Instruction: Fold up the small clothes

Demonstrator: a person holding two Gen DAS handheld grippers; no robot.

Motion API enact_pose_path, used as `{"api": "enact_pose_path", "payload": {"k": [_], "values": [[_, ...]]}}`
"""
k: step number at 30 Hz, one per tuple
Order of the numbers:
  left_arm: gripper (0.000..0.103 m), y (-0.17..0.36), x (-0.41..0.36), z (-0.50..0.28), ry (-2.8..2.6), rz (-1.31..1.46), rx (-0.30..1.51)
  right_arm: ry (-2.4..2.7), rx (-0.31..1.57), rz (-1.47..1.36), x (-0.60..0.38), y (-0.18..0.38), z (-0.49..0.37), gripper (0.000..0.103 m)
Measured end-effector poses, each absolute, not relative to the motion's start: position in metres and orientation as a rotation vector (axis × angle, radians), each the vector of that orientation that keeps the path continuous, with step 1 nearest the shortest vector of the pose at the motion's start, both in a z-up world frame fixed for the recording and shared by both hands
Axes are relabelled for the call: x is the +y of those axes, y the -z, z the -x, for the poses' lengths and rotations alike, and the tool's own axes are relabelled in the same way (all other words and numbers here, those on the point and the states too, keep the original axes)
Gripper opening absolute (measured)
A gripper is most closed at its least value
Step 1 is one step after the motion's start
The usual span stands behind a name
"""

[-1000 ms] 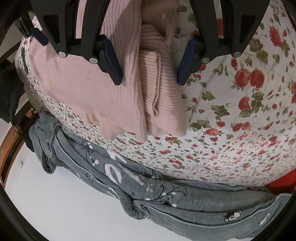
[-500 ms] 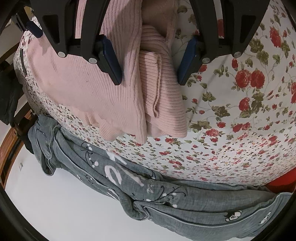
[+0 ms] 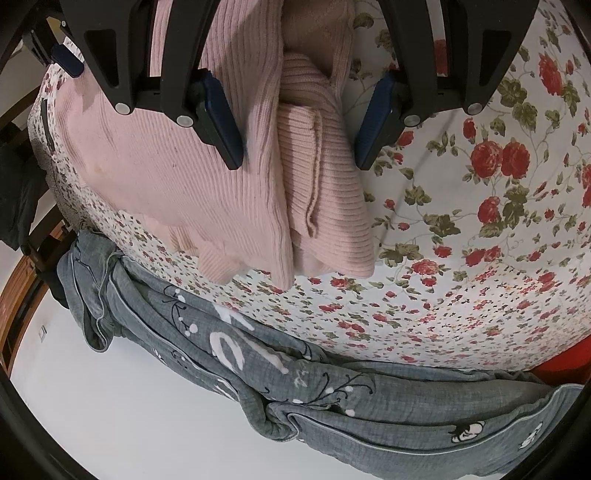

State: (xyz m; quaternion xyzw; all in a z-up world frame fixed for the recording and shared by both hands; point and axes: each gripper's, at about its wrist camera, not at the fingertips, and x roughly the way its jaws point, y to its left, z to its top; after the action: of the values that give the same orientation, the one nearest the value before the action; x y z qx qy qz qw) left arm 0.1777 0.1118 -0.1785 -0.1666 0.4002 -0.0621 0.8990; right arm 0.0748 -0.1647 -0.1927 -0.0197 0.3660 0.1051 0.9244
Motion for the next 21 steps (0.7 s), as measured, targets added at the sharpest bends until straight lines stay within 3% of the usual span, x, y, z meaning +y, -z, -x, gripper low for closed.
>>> {"api": "enact_pose_path", "payload": {"k": [17,21], "values": [[0.059,0.186,0.122,-0.176,0.208,0.463,0.848,-0.151,0.668,-0.02,-0.195,0.172,-0.086,0.049],[0.051,0.189,0.122,-0.175,0.208,0.477,0.84,-0.124,0.628,-0.047,-0.211,0.165,-0.091,0.049]]}}
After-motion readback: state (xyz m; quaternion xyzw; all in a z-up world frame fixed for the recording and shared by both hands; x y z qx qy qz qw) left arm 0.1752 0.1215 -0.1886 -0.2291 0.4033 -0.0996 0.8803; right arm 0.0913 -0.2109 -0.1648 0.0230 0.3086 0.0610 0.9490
